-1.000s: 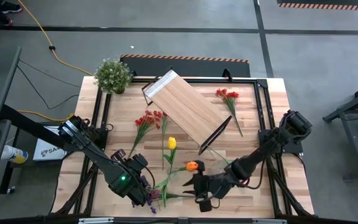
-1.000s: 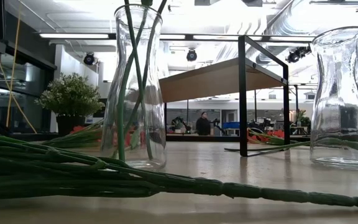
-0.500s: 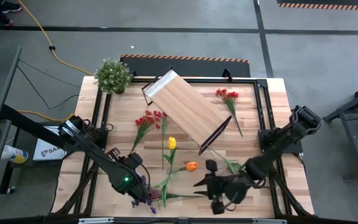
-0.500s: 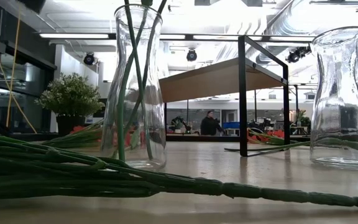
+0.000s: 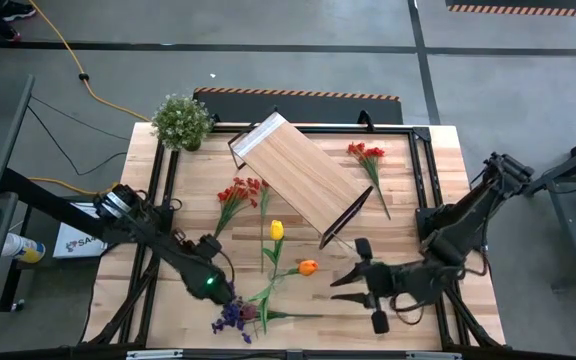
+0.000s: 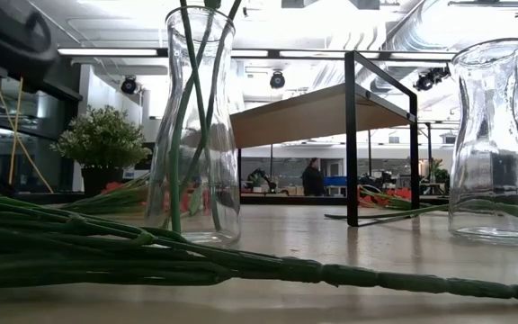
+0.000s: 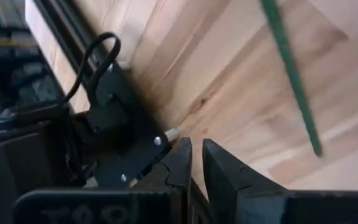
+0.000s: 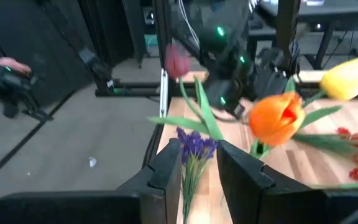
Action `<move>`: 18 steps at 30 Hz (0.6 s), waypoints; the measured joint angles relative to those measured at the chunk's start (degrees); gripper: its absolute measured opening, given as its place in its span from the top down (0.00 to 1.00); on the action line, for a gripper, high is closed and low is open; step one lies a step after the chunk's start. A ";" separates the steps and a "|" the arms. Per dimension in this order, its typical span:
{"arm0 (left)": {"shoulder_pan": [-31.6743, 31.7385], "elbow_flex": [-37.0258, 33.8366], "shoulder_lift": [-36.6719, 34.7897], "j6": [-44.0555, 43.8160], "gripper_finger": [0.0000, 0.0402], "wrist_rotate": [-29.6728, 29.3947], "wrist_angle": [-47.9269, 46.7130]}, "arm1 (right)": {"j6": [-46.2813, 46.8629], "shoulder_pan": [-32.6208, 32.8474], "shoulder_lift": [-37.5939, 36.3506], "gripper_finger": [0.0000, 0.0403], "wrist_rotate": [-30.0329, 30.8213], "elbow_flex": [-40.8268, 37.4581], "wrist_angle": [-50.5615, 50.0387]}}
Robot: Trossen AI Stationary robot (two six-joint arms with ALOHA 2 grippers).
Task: Pick and place flowers into a vace then onto a shelf
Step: Put the red tulip into the left transparent vase
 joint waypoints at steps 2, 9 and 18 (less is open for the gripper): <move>2.69 -0.57 -0.37 0.55 0.82 0.03 0.10 | -1.02 0.00 -1.20 0.77 0.27 0.00 0.03; 15.58 -3.06 -3.66 7.80 0.82 -4.13 1.07 | -2.57 0.05 -3.22 0.77 1.09 0.00 0.04; 29.06 -16.81 -19.85 11.09 0.82 -8.35 4.55 | -0.83 2.25 -3.22 0.77 1.17 0.00 0.44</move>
